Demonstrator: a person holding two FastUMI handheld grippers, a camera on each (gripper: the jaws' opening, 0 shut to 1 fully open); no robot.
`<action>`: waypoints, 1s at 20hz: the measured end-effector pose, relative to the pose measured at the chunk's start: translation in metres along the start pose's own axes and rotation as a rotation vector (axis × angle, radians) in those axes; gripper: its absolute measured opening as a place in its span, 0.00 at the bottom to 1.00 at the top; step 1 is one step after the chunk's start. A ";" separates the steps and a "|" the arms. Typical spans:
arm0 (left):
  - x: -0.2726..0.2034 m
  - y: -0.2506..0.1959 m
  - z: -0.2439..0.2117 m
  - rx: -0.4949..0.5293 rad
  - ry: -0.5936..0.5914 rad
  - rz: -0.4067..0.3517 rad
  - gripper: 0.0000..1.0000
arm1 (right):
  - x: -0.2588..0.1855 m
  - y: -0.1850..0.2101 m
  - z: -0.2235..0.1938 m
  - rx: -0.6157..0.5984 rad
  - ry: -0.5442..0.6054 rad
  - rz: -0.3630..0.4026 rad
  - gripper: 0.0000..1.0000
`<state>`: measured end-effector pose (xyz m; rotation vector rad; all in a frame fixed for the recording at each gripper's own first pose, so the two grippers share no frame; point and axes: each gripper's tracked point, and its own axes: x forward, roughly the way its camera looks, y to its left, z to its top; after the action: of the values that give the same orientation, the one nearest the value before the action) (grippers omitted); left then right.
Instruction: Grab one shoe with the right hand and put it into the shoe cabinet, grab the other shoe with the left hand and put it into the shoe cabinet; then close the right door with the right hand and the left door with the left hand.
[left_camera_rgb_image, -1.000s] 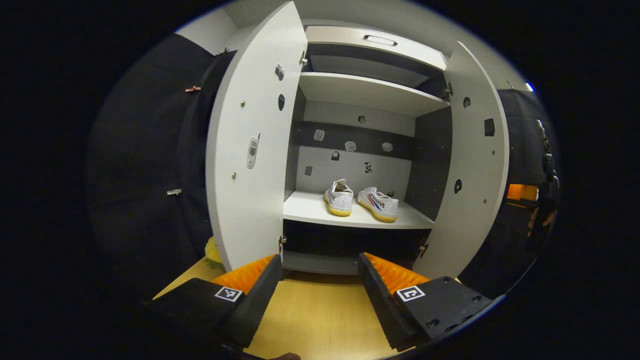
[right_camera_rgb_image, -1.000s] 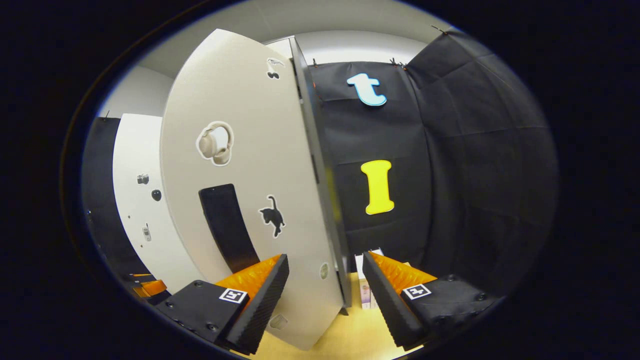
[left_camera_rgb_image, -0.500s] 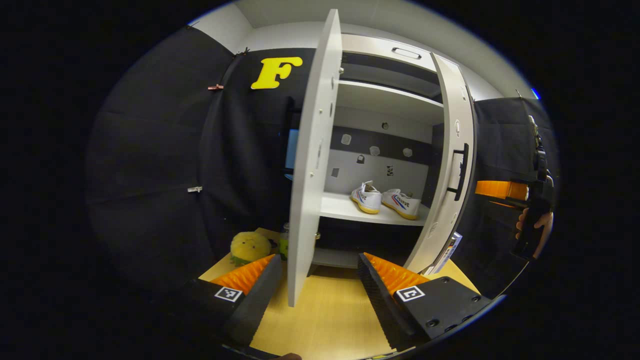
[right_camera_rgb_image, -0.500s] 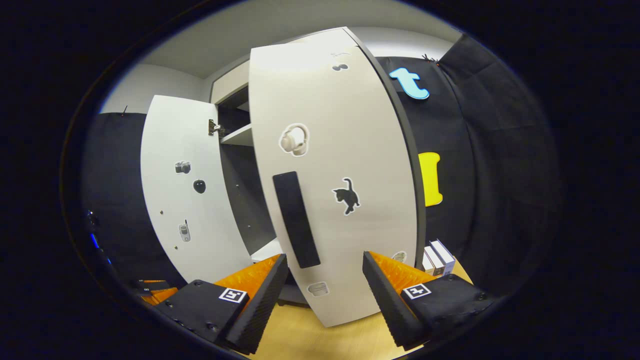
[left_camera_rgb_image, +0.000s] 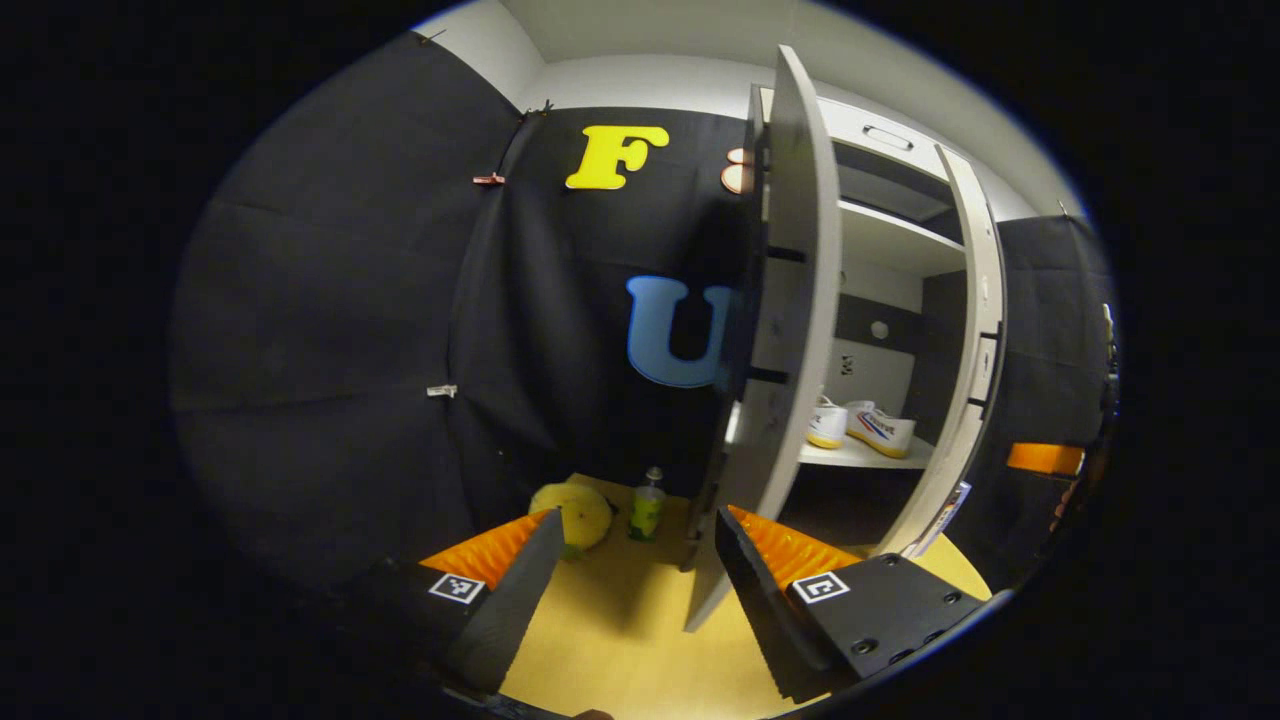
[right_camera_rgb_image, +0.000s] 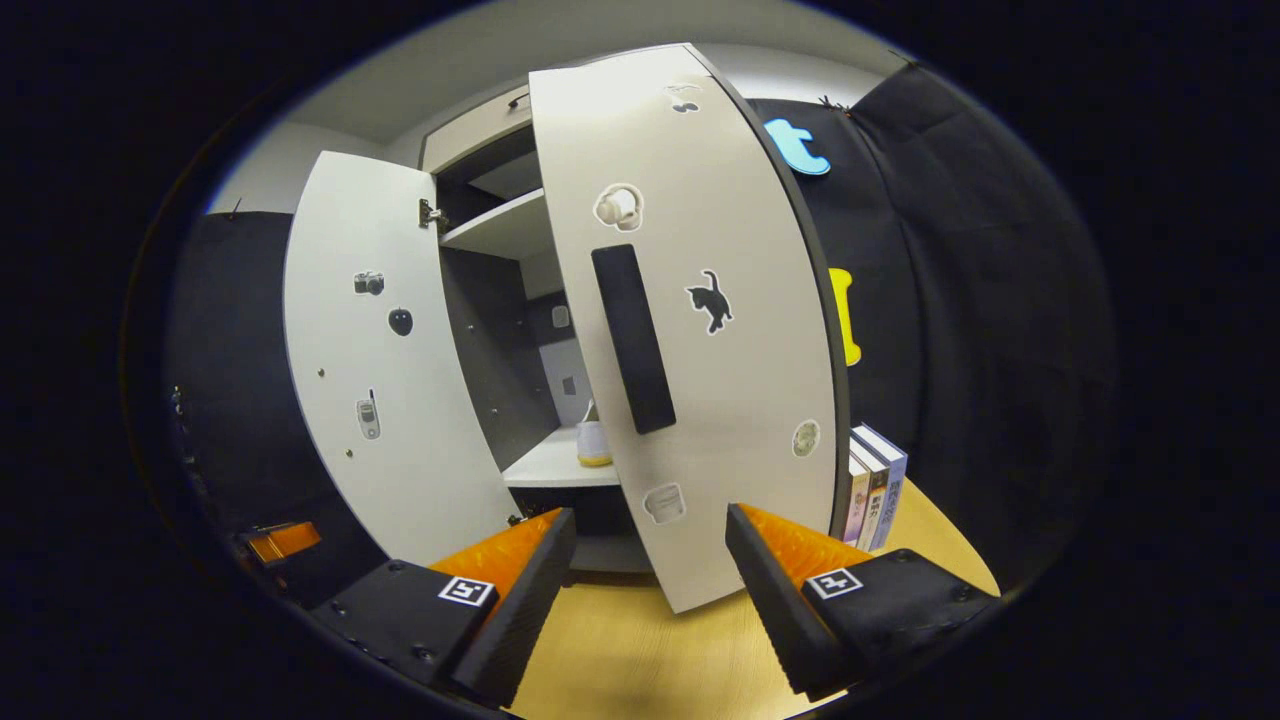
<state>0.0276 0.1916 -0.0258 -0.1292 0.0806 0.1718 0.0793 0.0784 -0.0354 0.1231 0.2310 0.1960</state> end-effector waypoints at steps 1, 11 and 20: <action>0.010 0.008 0.007 0.003 -0.011 0.003 0.95 | -0.003 -0.004 -0.007 0.004 0.009 -0.021 0.97; 0.099 -0.001 0.075 0.009 -0.074 -0.147 0.95 | -0.038 -0.031 -0.051 0.024 0.092 -0.153 0.98; 0.105 -0.027 0.113 -0.004 -0.111 -0.247 0.95 | -0.049 -0.032 -0.052 0.010 0.093 -0.170 0.98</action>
<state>0.1436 0.1983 0.0795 -0.1327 -0.0465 -0.0676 0.0259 0.0427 -0.0796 0.1040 0.3339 0.0315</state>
